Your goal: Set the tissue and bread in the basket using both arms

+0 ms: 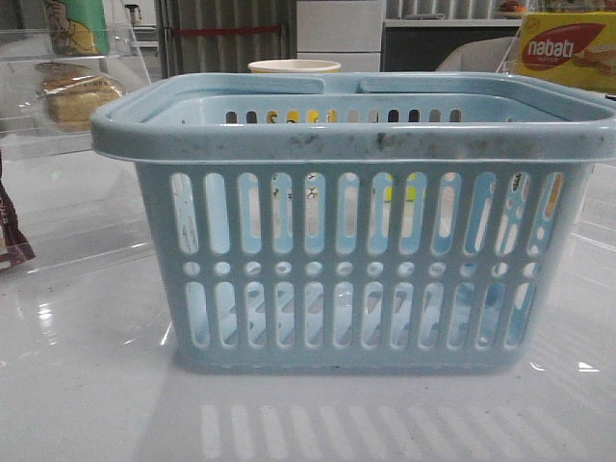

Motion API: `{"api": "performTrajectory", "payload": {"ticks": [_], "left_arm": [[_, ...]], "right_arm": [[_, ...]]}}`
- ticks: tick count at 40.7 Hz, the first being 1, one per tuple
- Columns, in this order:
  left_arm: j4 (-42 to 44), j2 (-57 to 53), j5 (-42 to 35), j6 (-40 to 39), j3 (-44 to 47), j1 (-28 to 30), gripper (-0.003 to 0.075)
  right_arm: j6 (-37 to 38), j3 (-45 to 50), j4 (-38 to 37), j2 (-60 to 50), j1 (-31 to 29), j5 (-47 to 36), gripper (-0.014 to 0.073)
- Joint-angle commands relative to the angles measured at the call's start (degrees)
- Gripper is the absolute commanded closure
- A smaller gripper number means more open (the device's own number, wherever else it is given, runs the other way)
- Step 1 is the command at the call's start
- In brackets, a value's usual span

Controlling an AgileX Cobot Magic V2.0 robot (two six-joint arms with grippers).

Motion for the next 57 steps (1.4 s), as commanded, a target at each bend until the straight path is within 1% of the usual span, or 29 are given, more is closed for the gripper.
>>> {"api": "performTrajectory", "payload": {"ticks": [1, 7, 11, 13, 16, 20, 26, 32, 37, 43, 51, 57], "left_arm": [[-0.18, -0.95, -4.74, -0.55, 0.33, 0.03, 0.0627], [-0.18, -0.95, -5.04, -0.55, 0.33, 0.03, 0.0627], [-0.18, -0.95, -9.17, -0.55, 0.21, 0.03, 0.0627], [-0.18, -0.95, -11.64, -0.55, -1.06, -0.08, 0.0627], [-0.18, -0.95, -11.55, -0.55, -4.41, -0.08, 0.0627], [-0.18, -0.83, -7.90, -0.55, -11.13, -0.08, 0.0627], [-0.18, 1.41, -0.22, -0.55, -22.44, -0.08, 0.0627], [-0.18, 6.65, 8.08, -0.55, -33.20, -0.08, 0.0627], [-0.18, 11.66, 15.26, -0.55, -39.75, -0.08, 0.0627], [-0.26, 17.41, 23.89, -0.55, -44.22, -0.08, 0.0627], [-0.48, 23.55, 32.71, -0.55, -44.51, -0.08, 0.0627], [-0.48, 28.31, 36.33, -0.55, -44.51, -0.08, 0.0627]], "right_arm": [[-0.01, -0.28, -0.71, -1.07, -0.35, -4.52, 0.0536], [-0.01, -0.28, -0.71, -1.07, -0.35, -5.06, 0.0536], [-0.01, -0.70, -0.66, -1.07, -0.35, -6.83, 0.0536], [-0.01, -2.18, -0.65, -1.07, -0.35, -7.56, 0.0536], [-0.01, -5.56, -0.65, -1.07, -0.35, -6.72, 0.0536], [-0.01, -12.67, -0.65, -1.01, -0.35, -3.11, 0.0536], [-0.01, -23.51, -0.65, 1.38, -0.35, 3.80, 0.0536], [-0.01, -33.51, -0.65, 7.46, -0.35, 11.99, 0.0536], [-0.01, -40.27, -0.65, 13.08, -0.35, 20.80, 0.0536], [-0.01, -43.32, -0.65, 18.35, -0.35, 27.79, 0.0536], [-0.01, -43.11, -0.65, 23.77, -0.35, 35.82, 0.0536], [-0.01, -42.81, -0.65, 27.54, -0.35, 38.74, 0.0536]]}}
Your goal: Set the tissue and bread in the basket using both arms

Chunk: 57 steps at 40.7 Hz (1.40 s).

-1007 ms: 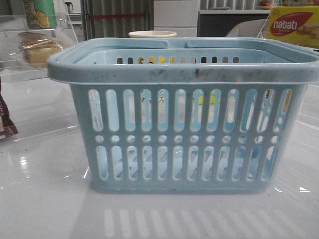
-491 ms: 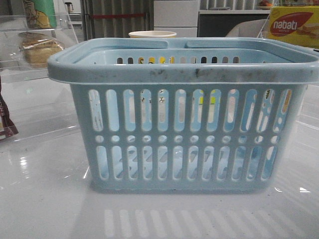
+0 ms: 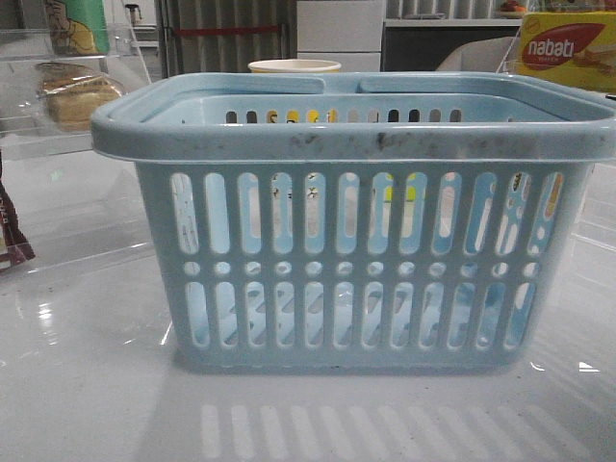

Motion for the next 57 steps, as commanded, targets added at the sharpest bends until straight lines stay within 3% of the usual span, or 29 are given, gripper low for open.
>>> {"api": "performTrajectory", "payload": {"ticks": [1, 15, 17, 21, 24, 28, 30, 33, 39, 51, 57], "left_arm": [[-0.48, 3.53, -2.58, -0.55, -1.91, -0.08, 0.0627], [-0.69, 10.34, -2.85, -0.55, 0.35, -0.08, 0.0627], [-0.69, 11.18, -2.85, -0.55, 0.35, -0.08, 0.0626], [-0.69, 12.36, -3.20, -0.55, 0.37, -0.08, 0.0589], [-0.69, 13.29, -3.20, -0.55, 0.37, -0.08, 0.0494], [-0.69, 13.96, -3.70, -0.55, 0.37, -0.08, 0.0330], [-0.69, 14.23, -4.25, -0.55, 0.37, -0.08, 0.0265], [-0.69, 14.33, -5.45, -0.55, 0.37, -0.08, 0.0227], [-0.69, 14.33, -5.80, -0.55, 0.37, -0.08, 0.0234], [-0.69, 14.33, -5.80, -0.55, 0.37, -0.08, 0.0234], [-0.83, 14.33, -5.80, -0.55, 0.37, -0.08, 0.0234]], "right_arm": [[-0.11, -1.51, -0.65, 2.90, -0.35, -2.50, 0.0536], [-0.11, 1.00, -0.65, 7.55, -0.35, -1.53, 0.0506], [-0.11, 1.14, -0.65, 8.04, -0.35, -1.53, 0.0441], [-0.11, 1.14, -0.65, 9.04, -0.35, -1.60, 0.0222], [-0.11, 1.14, -0.71, 9.92, -0.35, -1.60, 0.0061], [-0.11, 1.14, -0.71, 11.67, -0.35, -1.92, -0.0035], [-0.11, 1.14, -0.76, 12.92, -0.35, -2.65, -0.0030], [0.07, 1.08, -1.29, 15.10, -0.35, -4.33, -0.0030], [2.19, -2.17, -3.38, 21.57, -3.12, -5.95, -0.0030], [2.20, -15.72, -3.13, 38.14, -14.98, -6.14, -0.0030], [2.20, -22.66, -2.62, 45.99, -16.91, -7.34, -0.0030]]}}
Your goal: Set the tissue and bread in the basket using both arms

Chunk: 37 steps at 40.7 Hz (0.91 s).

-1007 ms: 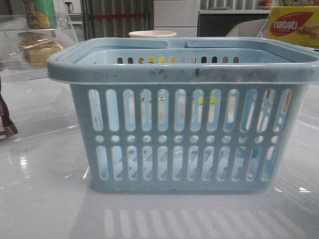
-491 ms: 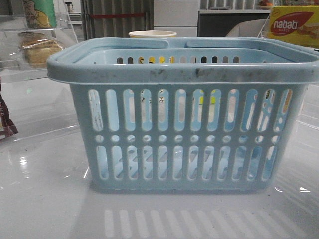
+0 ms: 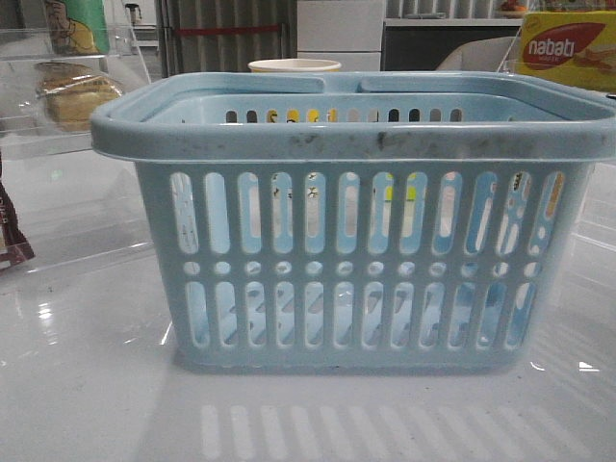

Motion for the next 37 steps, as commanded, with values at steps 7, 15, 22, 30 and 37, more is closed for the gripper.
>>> {"api": "performTrajectory", "payload": {"ticks": [7, 15, 22, 30, 37], "left_arm": [[-0.86, 0.10, -4.78, -0.55, -1.68, -0.08, 0.0234], [-0.89, 0.10, -4.78, -0.55, -1.68, -0.08, 0.0234], [-0.98, 0.10, -4.78, -0.55, -1.68, -0.08, 0.0234], [-0.98, 0.10, -4.78, -0.55, -1.68, -0.08, 0.0234], [-0.98, 0.10, -4.78, -0.55, -1.68, -0.08, 0.0234]], "right_arm": [[0.16, -13.19, -0.66, 11.19, -1.20, -6.31, -0.0030], [0.16, -19.54, -0.66, 19.07, -1.20, -8.45, -0.0030], [0.16, -23.10, -0.35, 24.32, -1.20, -8.58, -0.0030], [0.16, -25.25, 1.96, 28.51, -1.20, -9.40, -0.0030], [0.16, -25.37, 4.69, 31.29, -1.20, -12.24, -0.0030]]}}
